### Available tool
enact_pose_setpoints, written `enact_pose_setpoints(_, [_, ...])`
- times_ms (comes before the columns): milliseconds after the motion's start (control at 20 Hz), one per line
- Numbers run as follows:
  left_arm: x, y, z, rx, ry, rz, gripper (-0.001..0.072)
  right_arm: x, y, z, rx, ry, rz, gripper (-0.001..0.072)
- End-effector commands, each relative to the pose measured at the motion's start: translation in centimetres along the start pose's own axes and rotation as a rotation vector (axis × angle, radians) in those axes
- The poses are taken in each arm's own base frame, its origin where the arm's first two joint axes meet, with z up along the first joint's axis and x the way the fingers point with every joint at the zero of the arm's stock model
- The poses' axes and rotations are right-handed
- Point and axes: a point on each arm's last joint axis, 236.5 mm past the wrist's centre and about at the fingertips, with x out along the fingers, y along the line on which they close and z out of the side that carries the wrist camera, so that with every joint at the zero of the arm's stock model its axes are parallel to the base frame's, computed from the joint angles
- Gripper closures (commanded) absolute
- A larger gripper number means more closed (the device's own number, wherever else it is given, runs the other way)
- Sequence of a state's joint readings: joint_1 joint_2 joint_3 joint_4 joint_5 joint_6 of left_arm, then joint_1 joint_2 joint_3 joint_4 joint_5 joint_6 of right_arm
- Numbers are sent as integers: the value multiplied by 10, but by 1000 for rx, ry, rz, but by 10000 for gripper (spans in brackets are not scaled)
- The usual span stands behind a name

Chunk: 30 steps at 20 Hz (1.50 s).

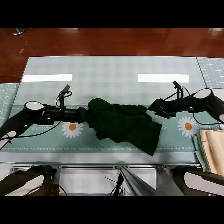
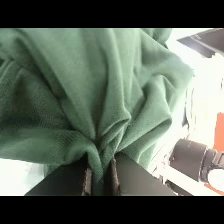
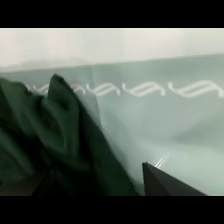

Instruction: Fold the shirts.

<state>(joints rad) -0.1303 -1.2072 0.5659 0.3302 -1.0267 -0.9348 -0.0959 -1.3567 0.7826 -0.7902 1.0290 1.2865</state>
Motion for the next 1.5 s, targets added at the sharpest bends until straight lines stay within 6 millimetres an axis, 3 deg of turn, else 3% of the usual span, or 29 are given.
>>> enact_pose_setpoints(0, [-2,-4,-3,14,20,-15,673,26,13,7,9,40,31,90])
enact_pose_setpoints(300, [-2,-4,-3,14,20,-15,673,56,37,17,-38,94,36,102])
enact_pose_setpoints(350, [-2,-5,-3,14,21,-16,673,58,41,17,-53,102,35,238])
enact_pose_setpoints(400, [-2,-5,-2,15,20,-16,673,58,45,18,-68,104,39,485])
enact_pose_setpoints(450, [-2,-5,-2,16,19,-17,673,55,51,20,-84,108,51,685])
enact_pose_setpoints(550, [-7,-16,7,43,11,-35,673,36,69,29,-165,131,58,689])
enact_pose_setpoints(600, [-13,-27,22,77,-13,-48,674,18,82,41,-226,113,43,689])
enact_pose_setpoints(700, [-40,-68,77,189,-128,-74,674,-30,125,84,-331,-28,16,689])
enact_pose_setpoints(750, [-60,-100,107,252,-195,-91,674,-73,165,112,-403,-158,32,690])
enact_pose_setpoints(850, [-115,-182,158,426,-350,-125,675,-175,241,147,-544,-436,47,690])
enact_pose_setpoints(950, [-177,-253,185,608,-489,-54,675,-285,302,144,-676,-709,38,690])
enact_pose_setpoints(1050, [-244,-295,198,708,-645,130,675,-386,343,106,-776,-971,41,690])
enact_pose_setpoints(1150, [-310,-321,192,742,-795,312,675,-445,348,54,-827,-1116,8,690])
enact_pose_setpoints(1200, [-336,-332,180,761,-849,373,674,-467,345,25,-848,-1168,-15,689])
enact_pose_setpoints(1300, [-365,-346,148,800,-905,427,674,-496,338,-32,-893,-1241,-35,690])
enact_pose_setpoints(1450, [-369,-346,95,811,-879,434,674,-517,322,-101,-931,-1293,-49,690])
